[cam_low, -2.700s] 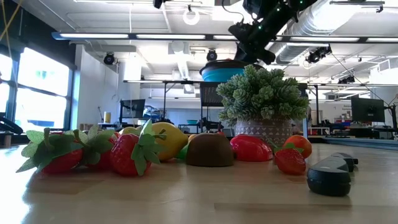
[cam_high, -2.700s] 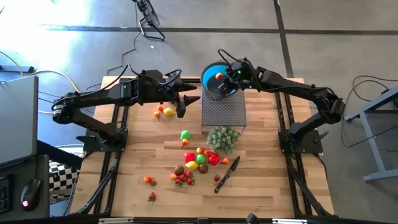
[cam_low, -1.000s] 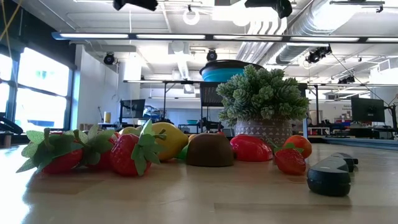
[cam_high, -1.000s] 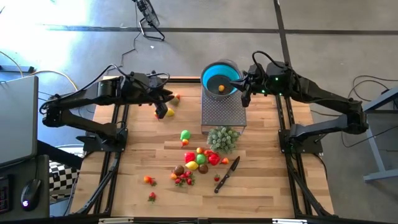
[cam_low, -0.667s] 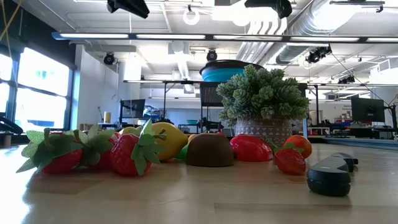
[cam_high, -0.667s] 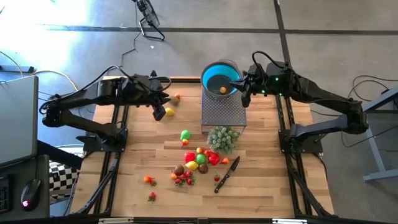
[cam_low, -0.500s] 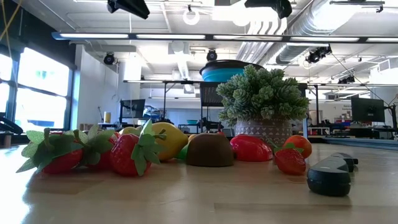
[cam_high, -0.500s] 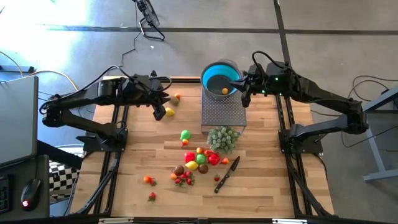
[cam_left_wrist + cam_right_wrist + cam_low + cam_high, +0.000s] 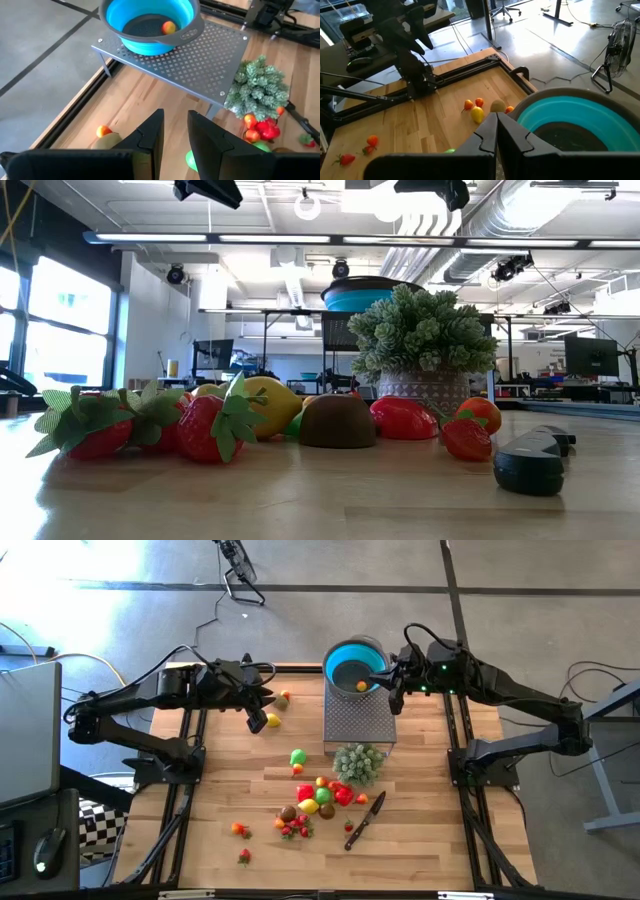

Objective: Pick & Place Fruit
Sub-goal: Put the yellow lemon into the blue strainer bowl

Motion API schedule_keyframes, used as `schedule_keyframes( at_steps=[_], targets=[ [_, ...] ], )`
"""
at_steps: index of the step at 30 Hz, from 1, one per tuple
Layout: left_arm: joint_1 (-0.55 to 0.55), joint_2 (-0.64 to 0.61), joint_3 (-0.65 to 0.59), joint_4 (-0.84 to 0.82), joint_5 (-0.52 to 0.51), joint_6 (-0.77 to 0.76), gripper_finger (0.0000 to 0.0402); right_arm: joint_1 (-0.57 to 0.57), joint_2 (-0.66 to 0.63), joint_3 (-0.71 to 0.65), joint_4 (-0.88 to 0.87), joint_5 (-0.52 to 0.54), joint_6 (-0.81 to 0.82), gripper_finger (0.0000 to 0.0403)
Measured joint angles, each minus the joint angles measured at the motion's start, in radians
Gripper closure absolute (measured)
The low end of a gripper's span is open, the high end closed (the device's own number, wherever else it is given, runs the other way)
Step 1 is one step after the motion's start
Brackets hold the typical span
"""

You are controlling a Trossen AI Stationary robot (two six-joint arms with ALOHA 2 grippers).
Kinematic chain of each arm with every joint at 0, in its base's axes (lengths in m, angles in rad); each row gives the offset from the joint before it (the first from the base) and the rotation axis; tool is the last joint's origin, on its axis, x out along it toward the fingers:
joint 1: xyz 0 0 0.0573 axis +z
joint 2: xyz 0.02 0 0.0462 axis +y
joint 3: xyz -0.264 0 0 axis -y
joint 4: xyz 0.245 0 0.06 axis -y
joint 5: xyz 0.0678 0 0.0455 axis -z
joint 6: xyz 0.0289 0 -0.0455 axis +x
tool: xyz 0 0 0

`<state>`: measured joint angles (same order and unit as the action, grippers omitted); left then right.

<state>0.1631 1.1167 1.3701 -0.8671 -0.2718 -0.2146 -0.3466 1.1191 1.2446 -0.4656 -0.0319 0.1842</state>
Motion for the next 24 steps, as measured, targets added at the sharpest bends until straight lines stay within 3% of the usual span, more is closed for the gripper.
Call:
schedule_keyframes(
  at_steps=[7, 20, 24],
  targets=[
    [0.001, 0.037, 0.000, 0.000, -0.001, 0.000, 0.0301, 0.000, 0.000, 0.000, 0.000, 0.000, -0.006, 0.0401],
    [0.001, 0.132, 0.000, -0.042, -0.012, 0.070, 0.0106, 0.000, 0.000, 0.000, -0.002, 0.003, -0.006, 0.0401],
    [0.001, 0.133, -0.001, -0.048, -0.012, 0.147, 0.0069, 0.000, 0.000, 0.000, -0.002, 0.003, -0.006, 0.0401]
  ],
)
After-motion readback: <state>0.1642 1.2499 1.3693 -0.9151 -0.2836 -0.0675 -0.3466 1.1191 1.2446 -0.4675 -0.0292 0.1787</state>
